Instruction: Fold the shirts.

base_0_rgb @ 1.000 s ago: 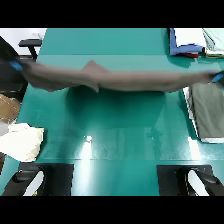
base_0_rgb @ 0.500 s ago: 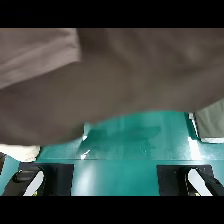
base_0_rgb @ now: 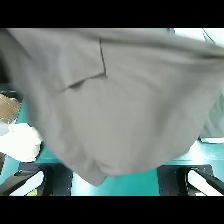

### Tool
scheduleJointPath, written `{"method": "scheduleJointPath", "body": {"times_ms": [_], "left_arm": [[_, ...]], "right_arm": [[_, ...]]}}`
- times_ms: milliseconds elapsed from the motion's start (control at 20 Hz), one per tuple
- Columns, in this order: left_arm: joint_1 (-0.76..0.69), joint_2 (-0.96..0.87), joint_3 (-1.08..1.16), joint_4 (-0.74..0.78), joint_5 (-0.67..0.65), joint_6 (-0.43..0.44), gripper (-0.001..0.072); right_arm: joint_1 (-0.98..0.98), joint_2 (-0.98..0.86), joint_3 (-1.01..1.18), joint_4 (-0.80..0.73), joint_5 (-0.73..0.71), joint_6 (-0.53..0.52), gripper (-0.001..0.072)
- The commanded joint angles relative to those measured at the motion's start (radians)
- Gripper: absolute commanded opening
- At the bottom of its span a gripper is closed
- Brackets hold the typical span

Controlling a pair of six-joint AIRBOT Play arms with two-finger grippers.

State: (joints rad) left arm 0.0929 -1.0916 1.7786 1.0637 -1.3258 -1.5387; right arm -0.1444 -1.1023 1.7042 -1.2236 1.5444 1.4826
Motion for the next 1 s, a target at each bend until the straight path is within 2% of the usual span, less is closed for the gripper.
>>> {"method": "scheduleJointPath", "body": {"times_ms": [0,200,350,450,550,650,750,950], "left_arm": [[0.001,-0.222,-0.151,0.002,-0.001,0.032,0.0022],[-0.001,-0.449,-0.166,-0.01,0.098,0.096,0.0022],[-0.001,-0.528,-0.166,-0.011,0.228,0.141,0.0022],[0.0,-0.544,-0.161,-0.005,0.27,0.164,0.0023],[0.008,-0.543,-0.161,0.002,0.241,0.189,0.0023],[0.021,-0.544,-0.162,0.016,0.136,0.19,0.0023],[0.021,-0.544,-0.173,0.074,0.053,0.19,0.0023],[0.021,-0.544,-0.29,0.076,0.063,0.19,0.0023]], "right_arm": [[0.164,-0.192,-0.118,-0.196,0.009,0.037,0.0018],[0.249,-0.473,-0.056,-0.191,-0.072,0.037,0.0019],[0.25,-0.638,0.114,-0.183,-0.13,0.037,0.0019],[0.234,-0.699,0.222,-0.183,-0.134,0.037,0.002],[0.219,-0.722,0.299,-0.184,-0.101,0.035,0.002],[0.204,-0.71,0.312,-0.183,-0.057,0.024,0.002],[0.199,-0.678,0.248,-0.184,-0.031,0.023,0.002],[0.22,-0.59,0.001,-0.183,-0.108,0.024,0.002]]}}
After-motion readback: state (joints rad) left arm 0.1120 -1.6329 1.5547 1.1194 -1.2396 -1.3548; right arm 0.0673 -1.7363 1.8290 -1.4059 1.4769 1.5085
